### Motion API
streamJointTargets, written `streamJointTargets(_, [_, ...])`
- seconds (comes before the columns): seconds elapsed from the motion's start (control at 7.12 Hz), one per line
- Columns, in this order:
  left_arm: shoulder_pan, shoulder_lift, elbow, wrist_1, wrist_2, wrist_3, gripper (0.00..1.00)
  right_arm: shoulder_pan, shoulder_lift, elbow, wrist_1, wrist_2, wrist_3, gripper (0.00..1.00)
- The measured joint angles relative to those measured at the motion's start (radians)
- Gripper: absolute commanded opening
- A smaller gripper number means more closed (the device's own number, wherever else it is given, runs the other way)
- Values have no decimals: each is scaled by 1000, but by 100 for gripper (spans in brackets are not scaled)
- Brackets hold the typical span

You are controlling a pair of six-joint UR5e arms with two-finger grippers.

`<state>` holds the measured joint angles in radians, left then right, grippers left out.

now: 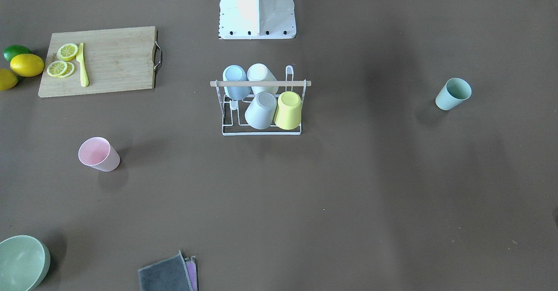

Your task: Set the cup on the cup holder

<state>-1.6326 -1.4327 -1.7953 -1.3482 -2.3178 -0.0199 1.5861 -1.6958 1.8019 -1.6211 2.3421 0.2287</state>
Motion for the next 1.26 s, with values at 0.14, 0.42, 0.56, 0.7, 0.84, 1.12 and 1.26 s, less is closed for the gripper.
streamJointTargets(0.14, [0, 0, 0, 0, 0, 0, 98, 0, 0, 0, 1, -1, 0, 100])
streamJointTargets(0.42, [0, 0, 2, -1, 0, 0, 98, 0, -1, 0, 1, -2, 0, 100])
streamJointTargets(0.56, [0, -2, 5, -1, 0, 0, 98, 0, 0, 0, 1, -2, 0, 100])
streamJointTargets(0.7, [0, -4, 7, -1, 0, 0, 98, 0, 1, -1, 1, -2, 0, 100])
streamJointTargets(0.84, [1, -8, 8, -2, 0, 0, 98, 0, 1, -1, 1, -2, 0, 100])
streamJointTargets(1.12, [3, -14, 6, -3, 0, 0, 98, 0, 1, -1, 1, -3, 0, 100])
streamJointTargets(1.26, [3, -23, 9, -5, 0, 0, 98, 0, 1, -1, 1, -5, 0, 100])
